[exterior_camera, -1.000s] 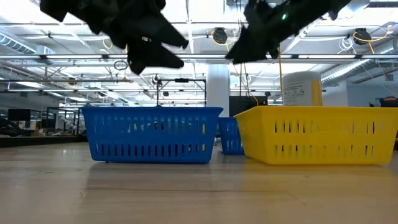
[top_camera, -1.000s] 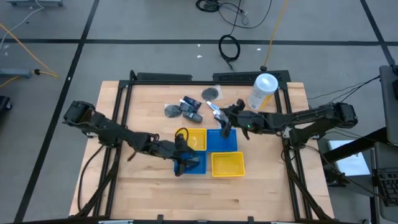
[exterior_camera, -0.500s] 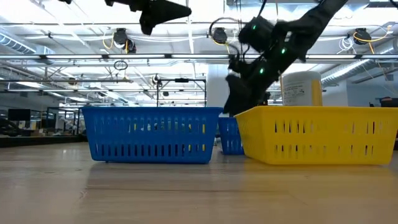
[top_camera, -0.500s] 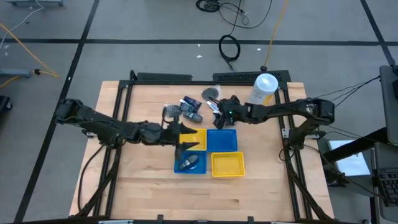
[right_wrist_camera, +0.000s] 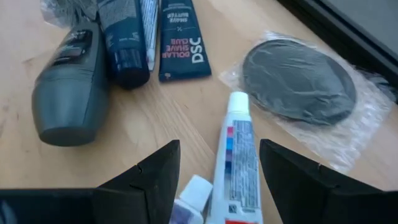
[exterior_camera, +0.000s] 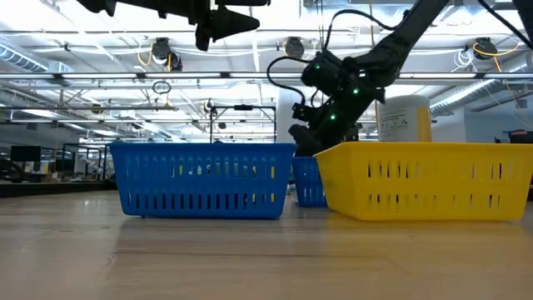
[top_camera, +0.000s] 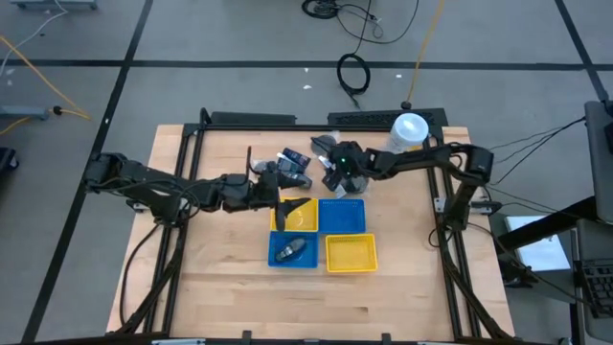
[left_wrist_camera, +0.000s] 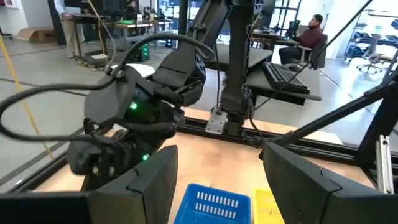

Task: Pick & Place Travel size toiletries
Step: Put the white toothpaste into the bottom yellow basket

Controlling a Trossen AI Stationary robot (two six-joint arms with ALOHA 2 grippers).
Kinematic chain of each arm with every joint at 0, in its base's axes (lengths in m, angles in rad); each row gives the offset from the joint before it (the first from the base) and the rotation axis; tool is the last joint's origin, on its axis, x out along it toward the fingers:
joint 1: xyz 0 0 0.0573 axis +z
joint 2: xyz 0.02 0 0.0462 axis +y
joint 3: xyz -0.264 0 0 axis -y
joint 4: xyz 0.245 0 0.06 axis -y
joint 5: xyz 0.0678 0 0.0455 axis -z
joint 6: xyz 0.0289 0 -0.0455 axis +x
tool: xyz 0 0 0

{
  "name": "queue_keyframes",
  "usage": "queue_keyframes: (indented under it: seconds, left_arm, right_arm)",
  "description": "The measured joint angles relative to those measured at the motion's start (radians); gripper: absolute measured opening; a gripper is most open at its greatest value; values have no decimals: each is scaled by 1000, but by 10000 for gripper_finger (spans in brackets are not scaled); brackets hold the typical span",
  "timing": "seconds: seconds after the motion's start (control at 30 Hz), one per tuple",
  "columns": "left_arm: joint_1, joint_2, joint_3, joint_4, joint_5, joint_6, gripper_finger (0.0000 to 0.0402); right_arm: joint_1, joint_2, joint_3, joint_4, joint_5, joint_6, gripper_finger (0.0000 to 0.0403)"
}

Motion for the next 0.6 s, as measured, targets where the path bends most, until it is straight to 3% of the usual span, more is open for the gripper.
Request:
queue_keyframes:
  seconds: [0.6]
  left_arm:
    - [12, 1, 0, -17, 1, 1, 234]
  right_arm:
    - [-16, 113, 42, 18, 6, -9, 211]
